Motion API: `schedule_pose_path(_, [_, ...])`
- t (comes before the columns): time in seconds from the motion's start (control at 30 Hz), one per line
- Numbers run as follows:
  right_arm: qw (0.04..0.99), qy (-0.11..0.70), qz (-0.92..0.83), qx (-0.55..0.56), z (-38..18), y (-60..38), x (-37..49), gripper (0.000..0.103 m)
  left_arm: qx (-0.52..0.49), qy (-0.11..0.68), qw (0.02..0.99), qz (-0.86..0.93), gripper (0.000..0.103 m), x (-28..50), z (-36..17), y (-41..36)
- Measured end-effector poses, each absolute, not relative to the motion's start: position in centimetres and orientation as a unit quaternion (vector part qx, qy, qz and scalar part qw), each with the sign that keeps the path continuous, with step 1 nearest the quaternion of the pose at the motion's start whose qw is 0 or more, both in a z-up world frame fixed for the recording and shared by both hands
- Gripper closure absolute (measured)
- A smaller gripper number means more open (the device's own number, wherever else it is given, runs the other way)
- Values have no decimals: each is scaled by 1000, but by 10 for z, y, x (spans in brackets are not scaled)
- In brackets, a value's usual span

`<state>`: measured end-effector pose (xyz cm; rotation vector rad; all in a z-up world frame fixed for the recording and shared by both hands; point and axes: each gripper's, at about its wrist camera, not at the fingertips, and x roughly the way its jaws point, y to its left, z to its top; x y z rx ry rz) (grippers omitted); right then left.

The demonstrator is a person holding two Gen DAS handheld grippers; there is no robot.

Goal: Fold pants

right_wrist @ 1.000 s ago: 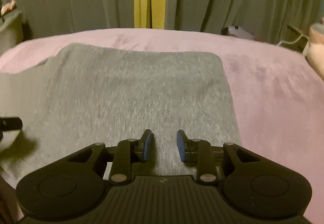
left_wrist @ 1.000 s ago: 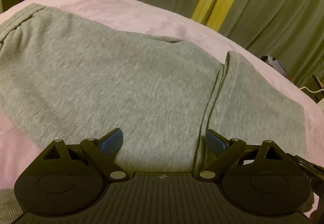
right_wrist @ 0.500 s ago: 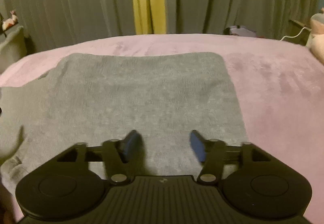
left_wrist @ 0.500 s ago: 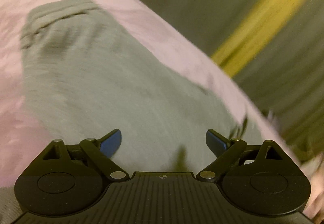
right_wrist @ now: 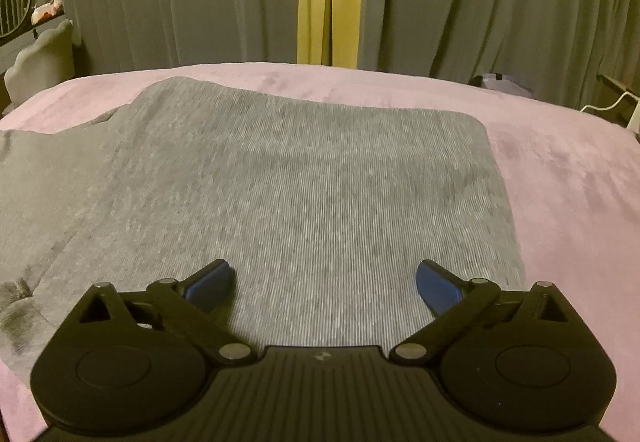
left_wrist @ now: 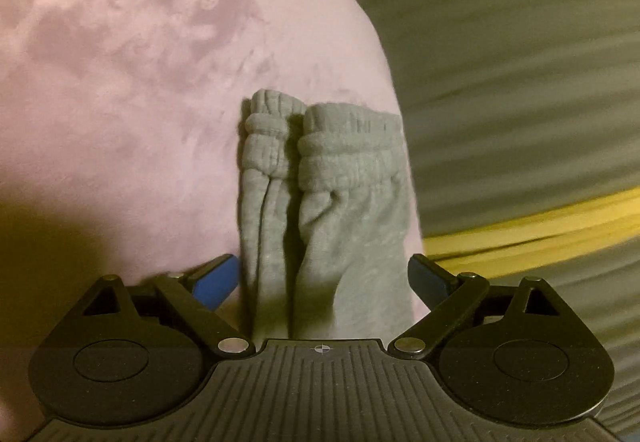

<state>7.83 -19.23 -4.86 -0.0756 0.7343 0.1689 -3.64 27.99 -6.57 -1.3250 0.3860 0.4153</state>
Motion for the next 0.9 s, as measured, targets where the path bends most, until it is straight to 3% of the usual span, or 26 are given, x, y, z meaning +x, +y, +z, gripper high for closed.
schedule_pose_path(0.23, [930,356,84,-38,-48,-193,78,4,-597,161,765,179,8,-19,-69,287])
schedule_pose_path(0.33, [930,356,84,-38,-48,-193,77,4,-586,165,771,186,21,-17,-71,299])
schedule_pose_path(0.4, [930,355,84,-37,-47,-193,77,4,-565,180,780,200,39,-10,-70,299])
schedule_pose_path(0.6, [929,358,86,-36,-46,-194,78,4,-513,191,806,225,69,10,-59,299])
schedule_pose_path(0.7, [926,365,89,-22,-41,-199,78,4,-475,183,831,224,77,11,-37,287])
schedule_pose_path(0.9, [927,360,69,85,-16,-236,78,4,-289,172,929,151,86,44,58,208])
